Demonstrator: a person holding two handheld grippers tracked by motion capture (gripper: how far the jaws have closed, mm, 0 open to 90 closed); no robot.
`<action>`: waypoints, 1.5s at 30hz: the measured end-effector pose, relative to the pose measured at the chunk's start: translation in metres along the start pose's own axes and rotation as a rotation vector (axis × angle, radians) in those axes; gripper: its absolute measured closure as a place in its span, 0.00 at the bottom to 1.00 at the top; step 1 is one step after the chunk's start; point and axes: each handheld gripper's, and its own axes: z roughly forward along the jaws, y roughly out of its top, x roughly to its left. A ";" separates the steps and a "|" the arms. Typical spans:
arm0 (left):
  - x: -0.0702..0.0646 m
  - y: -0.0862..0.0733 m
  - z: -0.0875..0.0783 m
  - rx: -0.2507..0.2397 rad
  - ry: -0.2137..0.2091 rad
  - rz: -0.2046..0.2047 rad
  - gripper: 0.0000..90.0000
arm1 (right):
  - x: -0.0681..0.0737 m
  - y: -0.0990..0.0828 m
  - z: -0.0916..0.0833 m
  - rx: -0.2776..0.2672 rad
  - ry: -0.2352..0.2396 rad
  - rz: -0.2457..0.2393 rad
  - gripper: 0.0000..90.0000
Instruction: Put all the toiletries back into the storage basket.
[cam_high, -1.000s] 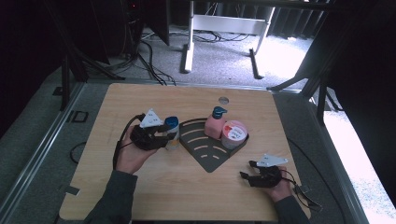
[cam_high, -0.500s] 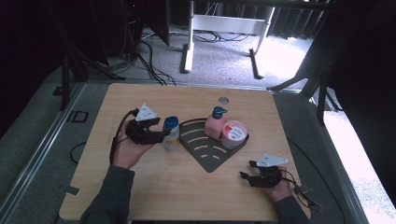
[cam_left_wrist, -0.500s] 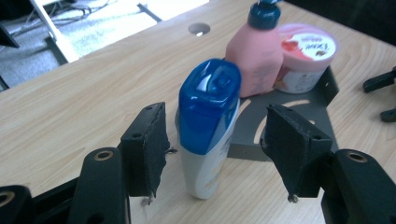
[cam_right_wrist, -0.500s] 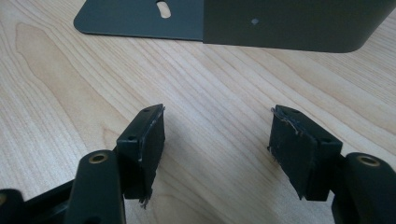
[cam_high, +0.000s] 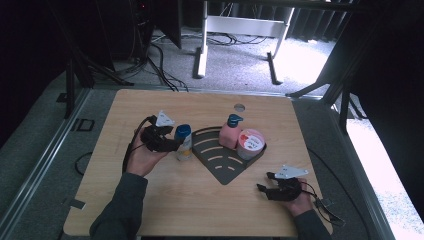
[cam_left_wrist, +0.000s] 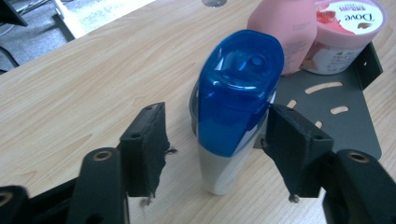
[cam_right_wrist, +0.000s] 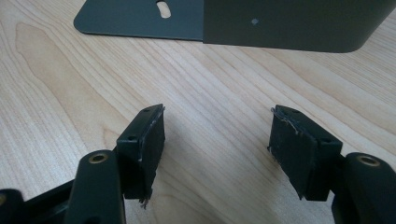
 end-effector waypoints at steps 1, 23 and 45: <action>0.000 0.000 0.001 0.003 -0.010 0.003 0.46 | 0.000 0.000 0.000 0.000 0.000 0.000 0.39; -0.011 0.006 0.004 0.096 0.006 0.042 0.54 | 0.000 0.000 0.000 0.000 0.000 0.000 0.39; -0.009 0.019 0.028 0.227 -0.038 0.086 0.50 | 0.000 0.000 0.000 0.001 0.002 0.000 0.39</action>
